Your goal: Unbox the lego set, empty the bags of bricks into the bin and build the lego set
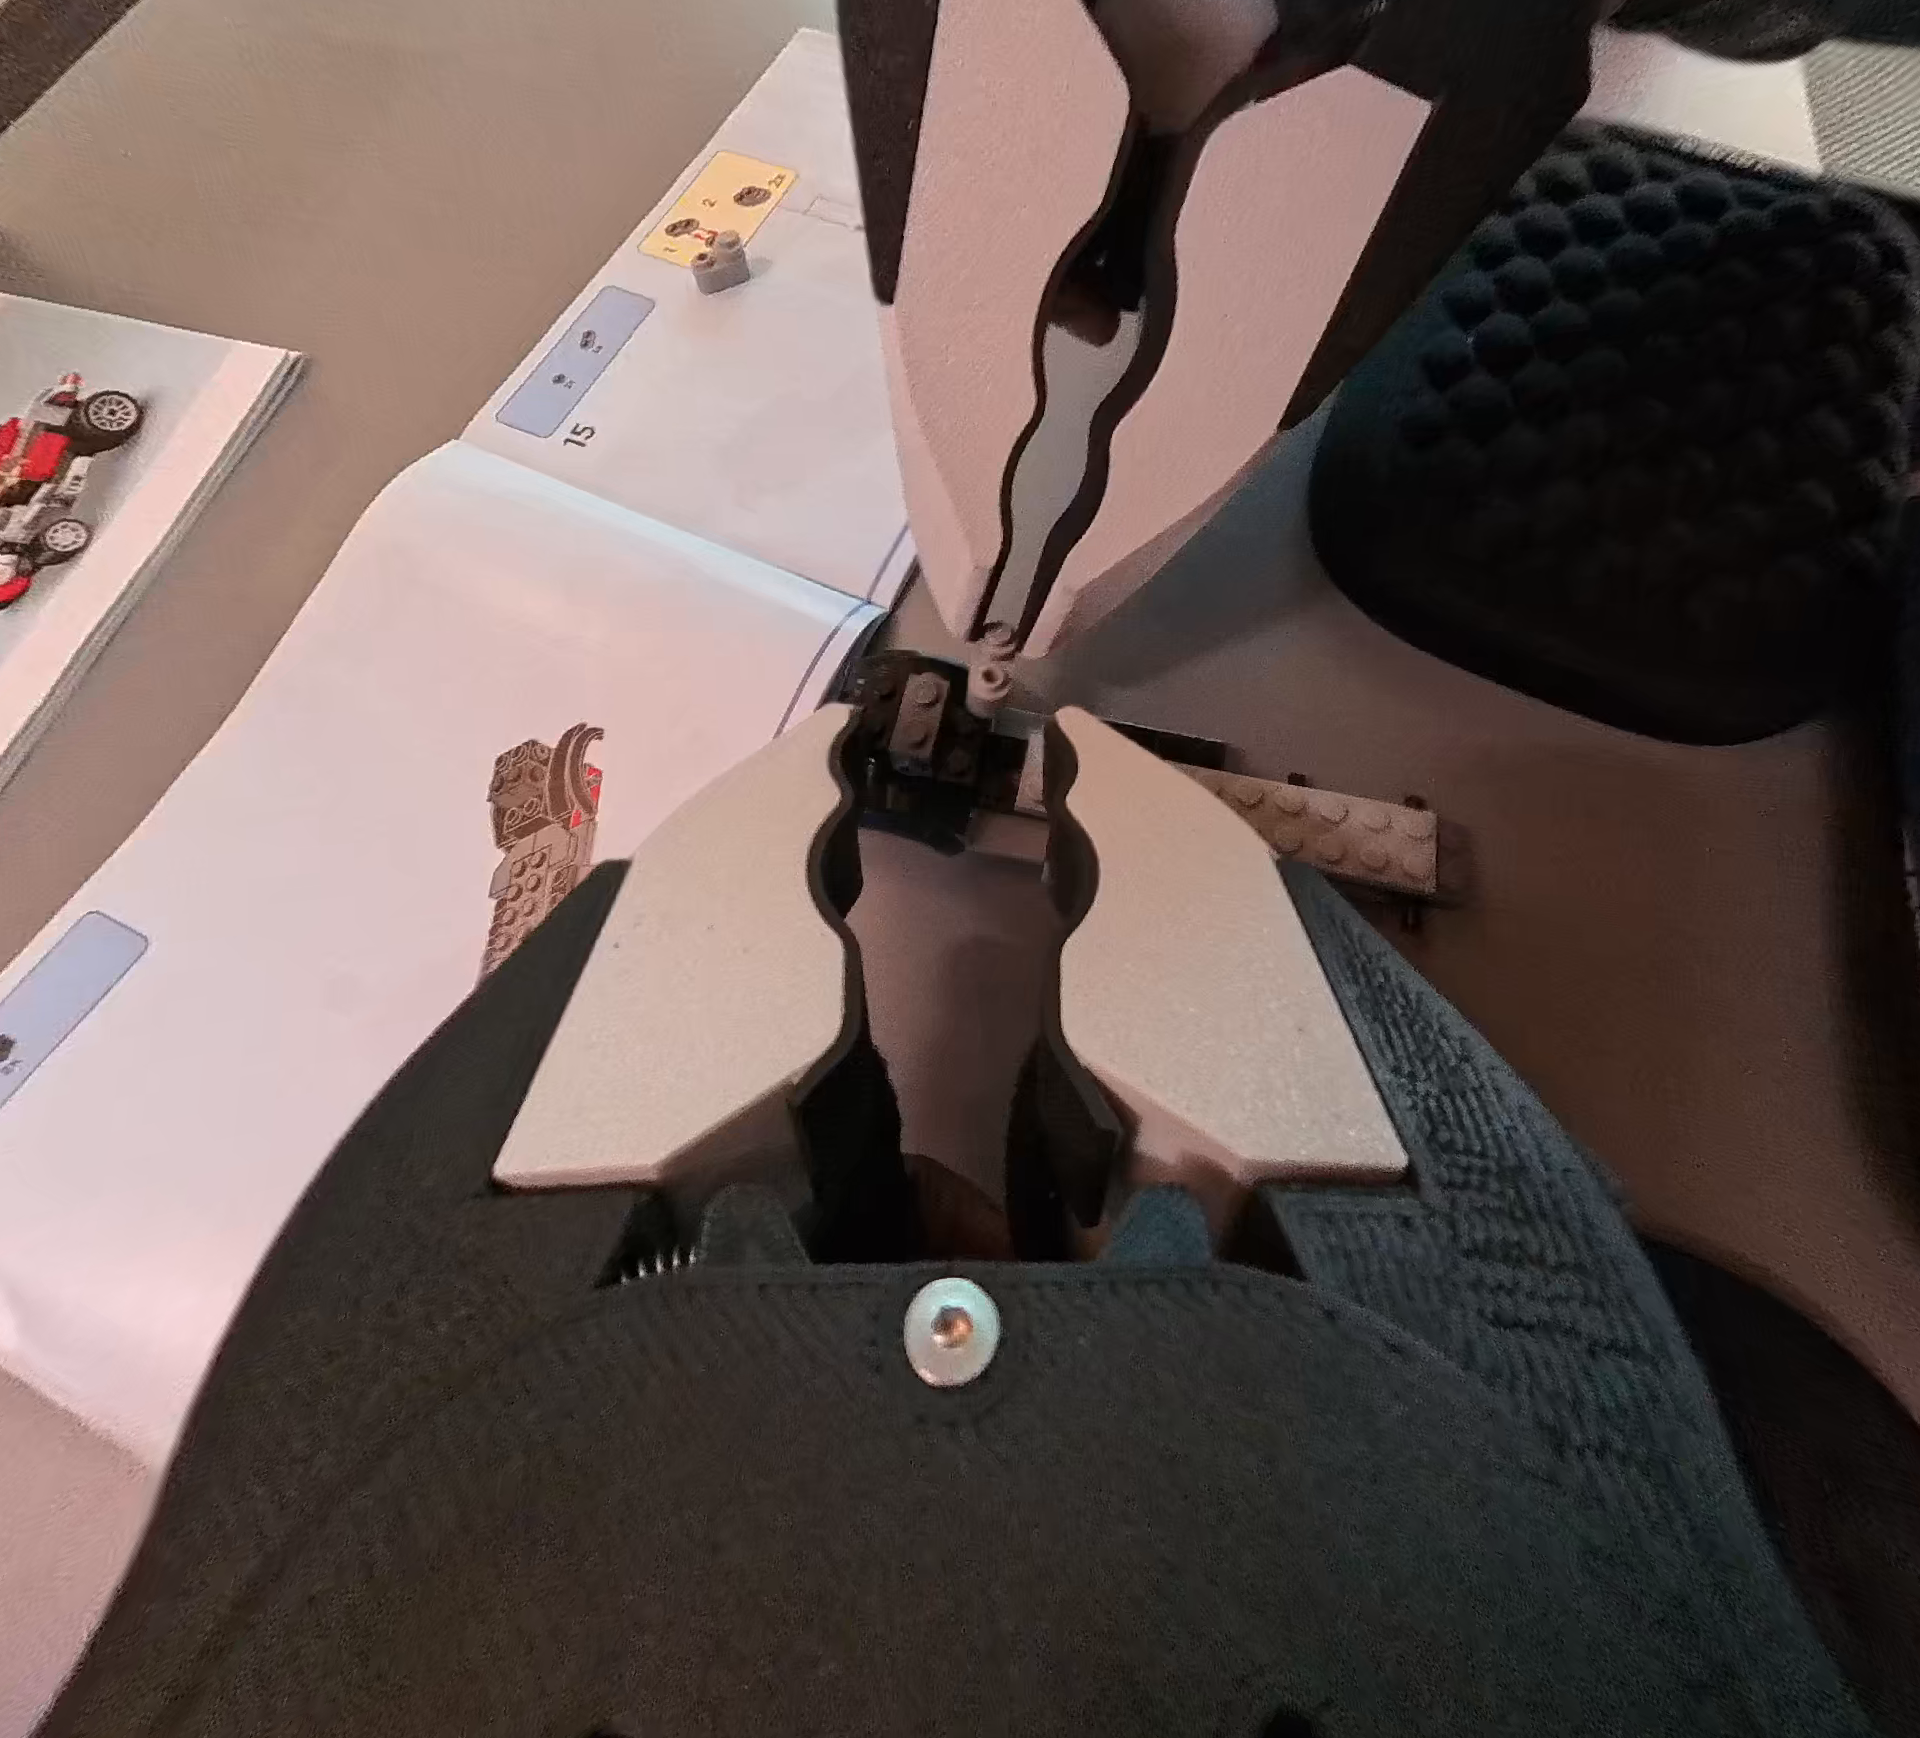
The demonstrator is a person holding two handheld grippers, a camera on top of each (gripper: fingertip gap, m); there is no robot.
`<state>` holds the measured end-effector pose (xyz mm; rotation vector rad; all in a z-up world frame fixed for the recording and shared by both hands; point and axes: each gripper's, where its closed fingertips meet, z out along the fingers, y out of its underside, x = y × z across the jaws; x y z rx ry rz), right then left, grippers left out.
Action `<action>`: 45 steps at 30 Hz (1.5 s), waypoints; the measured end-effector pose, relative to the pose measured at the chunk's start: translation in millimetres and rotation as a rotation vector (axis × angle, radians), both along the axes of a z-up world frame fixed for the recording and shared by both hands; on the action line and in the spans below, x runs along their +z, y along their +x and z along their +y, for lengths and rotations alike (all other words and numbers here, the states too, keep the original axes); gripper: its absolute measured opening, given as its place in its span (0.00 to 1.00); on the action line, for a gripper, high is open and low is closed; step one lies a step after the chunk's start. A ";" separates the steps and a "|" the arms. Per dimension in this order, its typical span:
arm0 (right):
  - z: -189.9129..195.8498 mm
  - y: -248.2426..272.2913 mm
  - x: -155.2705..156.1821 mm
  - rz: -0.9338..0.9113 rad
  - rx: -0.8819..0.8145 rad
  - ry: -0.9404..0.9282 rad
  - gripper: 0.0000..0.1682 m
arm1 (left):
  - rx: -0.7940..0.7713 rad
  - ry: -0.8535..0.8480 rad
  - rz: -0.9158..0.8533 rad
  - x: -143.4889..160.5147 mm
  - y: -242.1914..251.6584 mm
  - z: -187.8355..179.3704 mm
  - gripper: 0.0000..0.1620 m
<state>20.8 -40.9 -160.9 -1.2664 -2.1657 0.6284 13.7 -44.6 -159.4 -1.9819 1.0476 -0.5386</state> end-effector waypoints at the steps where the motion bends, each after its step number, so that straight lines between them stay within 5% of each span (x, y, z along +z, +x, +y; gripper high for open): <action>1: -0.4 -0.7 -0.4 -0.009 0.011 0.008 0.04 | -0.002 -0.011 -0.026 0.3 1.8 -0.5 0.20; 8: -0.2 -1.5 -1.7 -0.073 -0.003 0.009 0.04 | 0.022 0.013 -0.048 2.0 -2.8 1.7 0.17; 17: -2.3 -2.8 -2.0 -0.096 -0.043 -0.007 0.04 | 0.014 0.101 -0.048 11.9 0.8 -5.3 0.01; 25: -0.4 -0.9 -2.8 -0.113 -0.063 -0.003 0.04 | 0.031 0.091 0.072 -1.8 -0.8 -1.4 0.00; 45: -0.9 -3.0 -3.8 -0.079 -0.067 -0.033 0.04 | 0.050 0.007 -0.006 -2.6 10.3 0.6 0.00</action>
